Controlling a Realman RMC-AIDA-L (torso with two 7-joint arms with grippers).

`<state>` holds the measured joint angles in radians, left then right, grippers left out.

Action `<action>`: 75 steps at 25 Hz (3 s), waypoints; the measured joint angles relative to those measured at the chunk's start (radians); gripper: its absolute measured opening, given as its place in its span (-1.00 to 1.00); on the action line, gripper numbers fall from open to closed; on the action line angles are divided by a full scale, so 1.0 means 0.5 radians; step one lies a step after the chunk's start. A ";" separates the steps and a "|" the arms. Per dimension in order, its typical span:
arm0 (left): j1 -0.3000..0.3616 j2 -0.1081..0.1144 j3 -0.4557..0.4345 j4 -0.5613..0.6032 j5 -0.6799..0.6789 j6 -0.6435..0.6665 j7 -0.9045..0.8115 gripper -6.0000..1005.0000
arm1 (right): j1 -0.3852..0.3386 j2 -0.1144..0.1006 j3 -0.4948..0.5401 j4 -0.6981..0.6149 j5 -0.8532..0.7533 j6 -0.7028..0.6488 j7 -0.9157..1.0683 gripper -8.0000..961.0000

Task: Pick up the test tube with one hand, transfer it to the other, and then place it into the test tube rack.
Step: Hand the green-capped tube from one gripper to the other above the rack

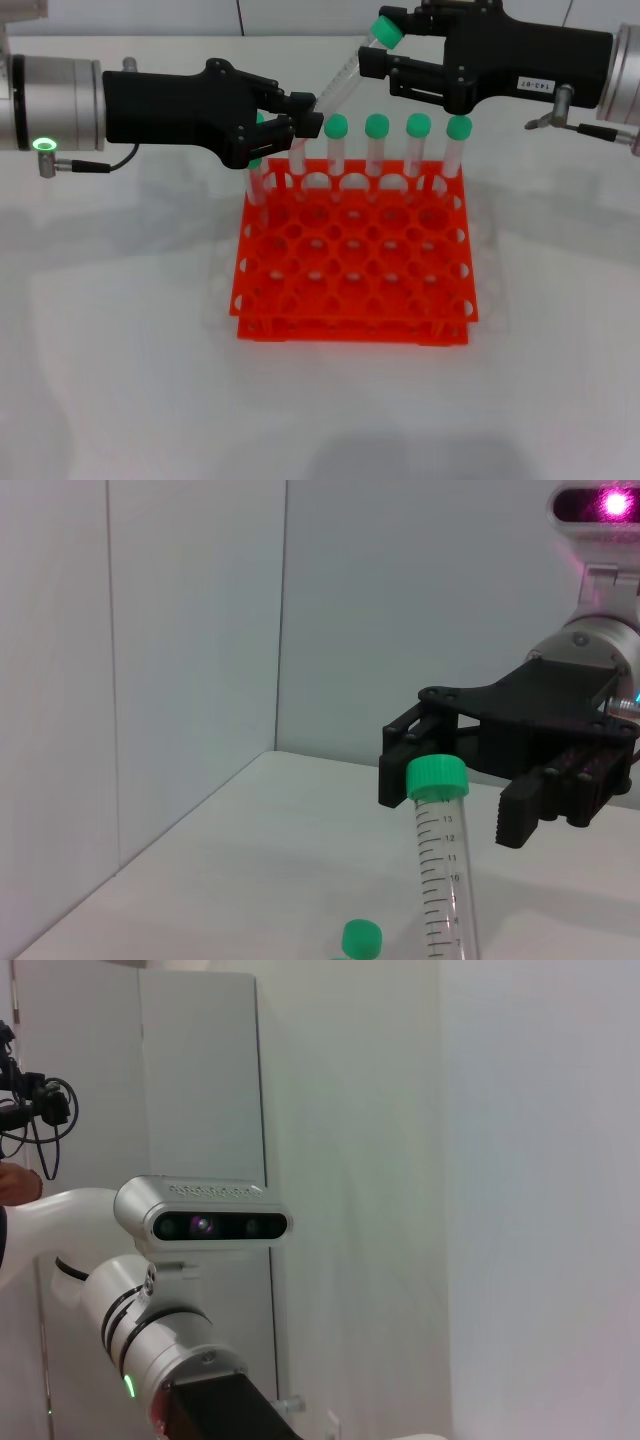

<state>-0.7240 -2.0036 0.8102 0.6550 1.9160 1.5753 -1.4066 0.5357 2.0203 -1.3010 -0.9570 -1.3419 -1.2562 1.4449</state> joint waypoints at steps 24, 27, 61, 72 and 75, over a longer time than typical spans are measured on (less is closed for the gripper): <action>0.002 -0.011 0.002 -0.006 0.001 -0.001 0.003 -0.68 | 0.015 -0.003 -0.003 0.021 -0.001 -0.002 0.000 -0.33; 0.004 -0.012 0.003 -0.008 0.000 -0.003 0.006 -0.68 | 0.015 -0.003 -0.004 0.021 -0.001 -0.002 0.000 -0.33; 0.009 -0.041 0.005 0.000 0.010 -0.028 -0.018 -0.70 | 0.015 -0.006 -0.012 0.006 0.000 -0.009 0.000 -0.40; 0.021 -0.046 -0.001 0.000 0.003 -0.024 -0.078 -0.17 | 0.015 -0.005 -0.012 0.005 -0.001 -0.013 0.000 -0.43; 0.024 -0.046 0.000 0.000 0.003 -0.018 -0.098 -0.04 | 0.014 -0.003 -0.012 0.003 -0.001 -0.013 0.000 -0.44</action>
<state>-0.7118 -2.0264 0.8103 0.6551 1.9174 1.5662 -1.4555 0.5426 2.0187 -1.3070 -0.9556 -1.3423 -1.2626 1.4450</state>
